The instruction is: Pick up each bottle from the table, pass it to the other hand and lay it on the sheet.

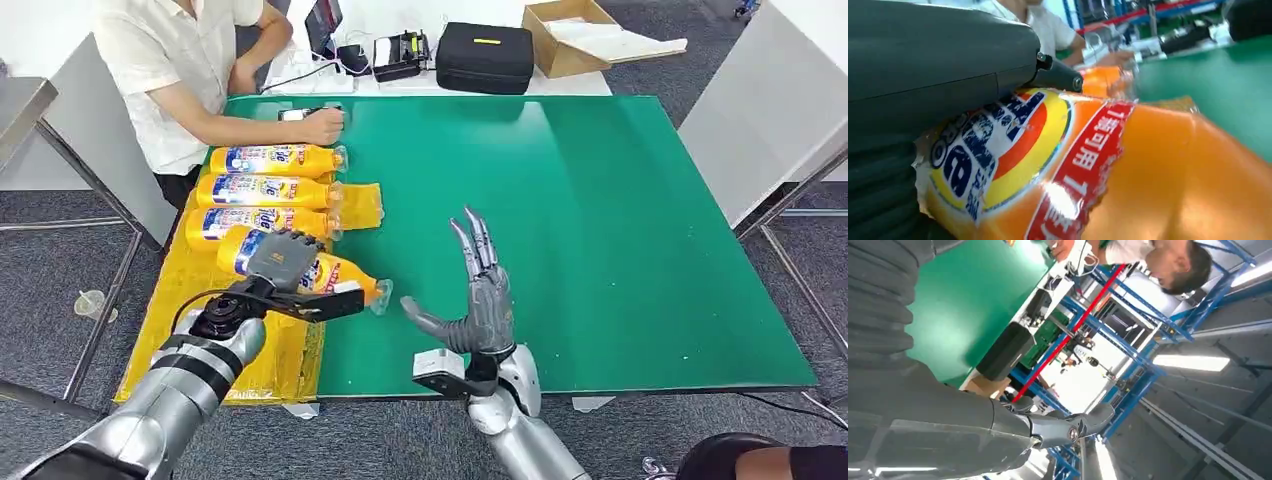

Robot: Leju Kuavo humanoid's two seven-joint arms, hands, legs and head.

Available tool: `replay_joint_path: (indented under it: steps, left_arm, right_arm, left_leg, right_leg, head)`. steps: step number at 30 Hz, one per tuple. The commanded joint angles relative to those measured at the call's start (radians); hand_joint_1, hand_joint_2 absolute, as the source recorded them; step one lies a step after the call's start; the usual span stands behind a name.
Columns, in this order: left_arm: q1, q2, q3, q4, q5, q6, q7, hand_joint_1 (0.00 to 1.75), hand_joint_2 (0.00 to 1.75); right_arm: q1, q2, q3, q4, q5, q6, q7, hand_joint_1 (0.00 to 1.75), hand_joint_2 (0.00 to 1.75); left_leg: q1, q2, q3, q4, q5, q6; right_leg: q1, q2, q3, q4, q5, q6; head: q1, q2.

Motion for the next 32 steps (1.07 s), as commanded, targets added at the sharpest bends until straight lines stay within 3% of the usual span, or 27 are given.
replay_joint_path:
  steps: [1, 3, 4, 5, 6, 7, 11, 20, 32]
  left_arm:
    - [-0.104, -0.011, -0.049, 0.158, 0.096, -0.12, -0.065, 1.75, 1.75]
    - [-0.105, -0.013, -0.044, 0.161, 0.107, -0.126, -0.068, 1.41, 1.75]
    - [-0.108, -0.012, -0.043, 0.164, 0.109, -0.13, -0.066, 0.96, 1.75]
    - [-0.108, -0.012, -0.043, 0.164, 0.109, -0.13, -0.066, 0.96, 1.75]
    - [-0.111, -0.015, -0.036, 0.171, 0.121, -0.143, -0.058, 0.3, 1.75]
    - [-0.117, -0.023, -0.021, 0.183, 0.144, -0.172, -0.04, 0.03, 1.75]
    - [-0.122, -0.042, 0.015, 0.193, 0.215, -0.234, -0.023, 0.0, 1.75]
    - [-0.12, -0.045, 0.025, 0.187, 0.233, -0.228, 0.0, 0.0, 1.75]
    - [-0.122, -0.018, 0.035, 0.144, 0.301, -0.236, -0.031, 0.0, 1.75]
  right_arm:
    - [-0.06, -0.046, 0.086, 0.071, -0.063, -0.059, -0.003, 0.0, 1.75]
    - [-0.061, -0.049, 0.091, 0.073, -0.068, -0.058, -0.003, 0.0, 1.75]
    - [-0.062, -0.05, 0.091, 0.076, -0.077, -0.054, -0.003, 0.0, 1.75]
    - [-0.062, -0.05, 0.091, 0.076, -0.077, -0.054, -0.003, 0.0, 1.75]
    - [-0.061, -0.052, 0.089, 0.076, -0.078, -0.062, -0.003, 0.0, 1.75]
    - [-0.061, -0.053, 0.087, 0.085, -0.078, -0.07, -0.003, 0.0, 1.75]
    - [-0.06, -0.058, 0.091, 0.097, -0.083, -0.07, -0.003, 0.0, 1.75]
    - [-0.062, -0.059, 0.093, 0.109, -0.078, -0.078, -0.003, 0.0, 1.75]
    - [-0.064, -0.069, 0.085, 0.118, -0.055, -0.084, -0.003, 0.0, 1.75]
  left_leg:
    - [0.001, 0.002, 0.002, 0.001, -0.001, 0.0]
    - [0.002, 0.002, 0.005, 0.002, -0.003, 0.0]
    - [0.001, 0.001, 0.002, 0.001, -0.001, 0.0]
    - [0.001, 0.002, 0.004, 0.002, -0.002, 0.0]
    - [0.001, 0.001, 0.002, 0.001, -0.001, 0.0]
    - [0.001, 0.002, 0.003, 0.001, -0.002, 0.0]
    - [0.001, 0.001, 0.003, 0.001, -0.002, 0.0]
    - [0.001, 0.001, 0.002, 0.001, -0.001, 0.0]
    - [0.001, 0.002, 0.002, 0.0, -0.001, 0.0]
  right_leg:
    - [0.001, 0.001, 0.003, 0.0, -0.001, -0.003]
    - [0.002, 0.0, 0.006, 0.0, -0.002, -0.004]
    - [0.001, 0.0, 0.003, 0.0, -0.001, -0.003]
    - [0.002, 0.0, 0.005, 0.0, -0.002, -0.004]
    - [0.001, 0.0, 0.002, 0.0, -0.001, -0.002]
    - [0.002, 0.0, 0.004, 0.0, -0.001, -0.003]
    - [0.002, -0.001, 0.004, 0.0, -0.001, -0.003]
    - [0.001, 0.0, 0.003, 0.0, -0.001, -0.003]
    - [0.001, 0.001, 0.002, 0.0, 0.0, -0.002]
  head:
    - [0.0, 0.0]
    - [0.0, 0.0]
    - [0.0, 0.0]
    - [0.0, 0.0]
    - [0.0, 0.0]
    - [0.0, 0.0]
    - [0.0, 0.0]
    - [0.0, 0.0]
    - [0.0, 0.0]
